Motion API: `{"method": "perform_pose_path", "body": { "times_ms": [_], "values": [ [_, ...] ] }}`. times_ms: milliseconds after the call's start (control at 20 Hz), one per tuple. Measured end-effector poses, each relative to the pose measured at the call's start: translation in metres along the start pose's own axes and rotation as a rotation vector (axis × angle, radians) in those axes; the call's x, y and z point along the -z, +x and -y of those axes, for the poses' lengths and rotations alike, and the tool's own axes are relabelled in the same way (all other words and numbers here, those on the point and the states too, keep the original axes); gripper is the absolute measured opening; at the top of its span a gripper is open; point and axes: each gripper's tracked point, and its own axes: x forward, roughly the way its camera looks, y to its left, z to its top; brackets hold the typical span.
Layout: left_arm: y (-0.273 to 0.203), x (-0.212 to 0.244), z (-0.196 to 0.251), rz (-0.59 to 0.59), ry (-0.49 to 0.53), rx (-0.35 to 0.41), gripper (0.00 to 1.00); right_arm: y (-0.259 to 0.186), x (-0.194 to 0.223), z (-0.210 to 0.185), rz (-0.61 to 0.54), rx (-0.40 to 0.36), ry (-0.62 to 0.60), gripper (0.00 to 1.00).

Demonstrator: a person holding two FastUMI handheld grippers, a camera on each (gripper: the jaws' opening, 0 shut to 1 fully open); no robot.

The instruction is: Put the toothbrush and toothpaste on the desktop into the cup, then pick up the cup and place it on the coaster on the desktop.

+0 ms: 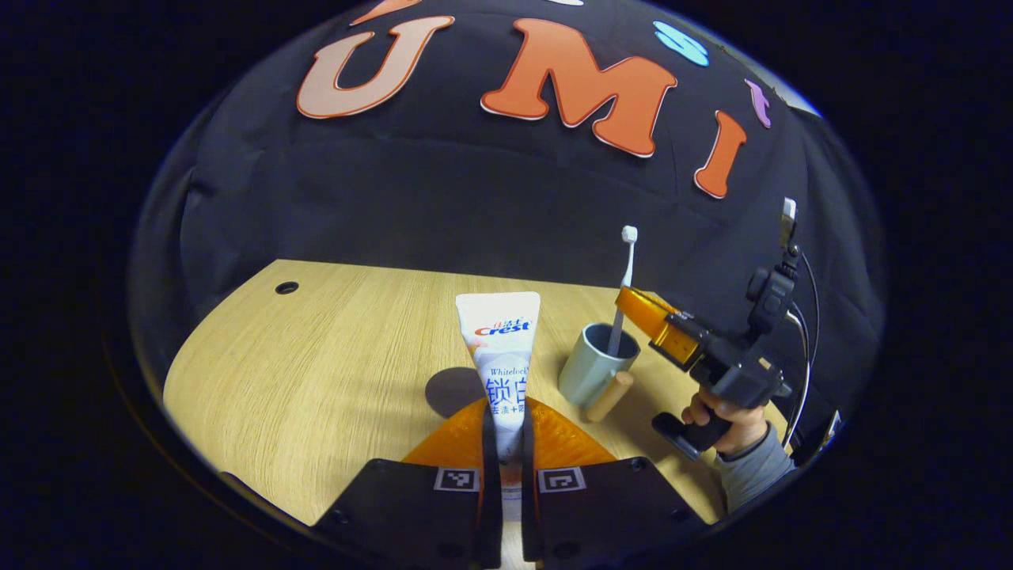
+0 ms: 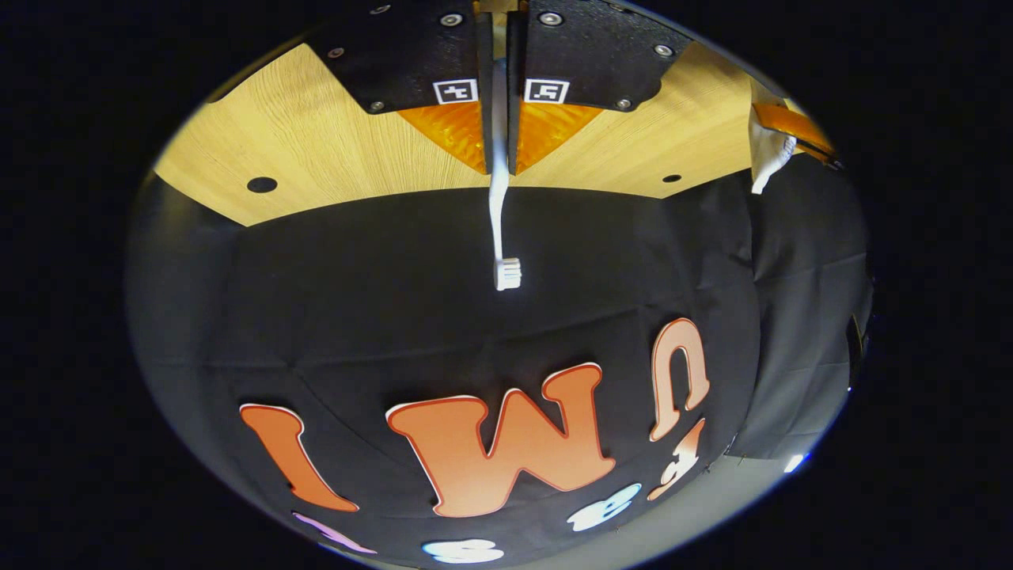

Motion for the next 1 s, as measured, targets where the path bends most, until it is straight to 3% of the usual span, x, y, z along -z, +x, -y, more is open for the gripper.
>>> {"method": "perform_pose_path", "body": {
  "times_ms": [550, 600, 650, 700, 1000],
  "values": [
    [0.041, -0.063, 0.052, 0.200, -0.006, 0.097, 0.13, -0.036, -0.002, 0.009, -0.039, -0.006, 0.020, 0.11],
    [0.043, -0.066, 0.057, 0.215, -0.009, 0.108, 0.13, -0.041, -0.002, 0.015, -0.040, 0.009, 0.012, 0.13],
    [0.046, -0.070, 0.062, 0.232, -0.016, 0.118, 0.13, -0.048, -0.005, 0.021, -0.035, 0.028, 0.002, 0.33],
    [0.050, -0.075, 0.065, 0.249, -0.020, 0.129, 0.13, -0.054, -0.010, 0.026, -0.023, 0.041, -0.007, 0.34],
    [0.076, -0.098, 0.082, 0.353, -0.023, 0.148, 0.13, -0.091, -0.028, 0.046, 0.030, 0.080, -0.043, 0.62]
  ]
}}
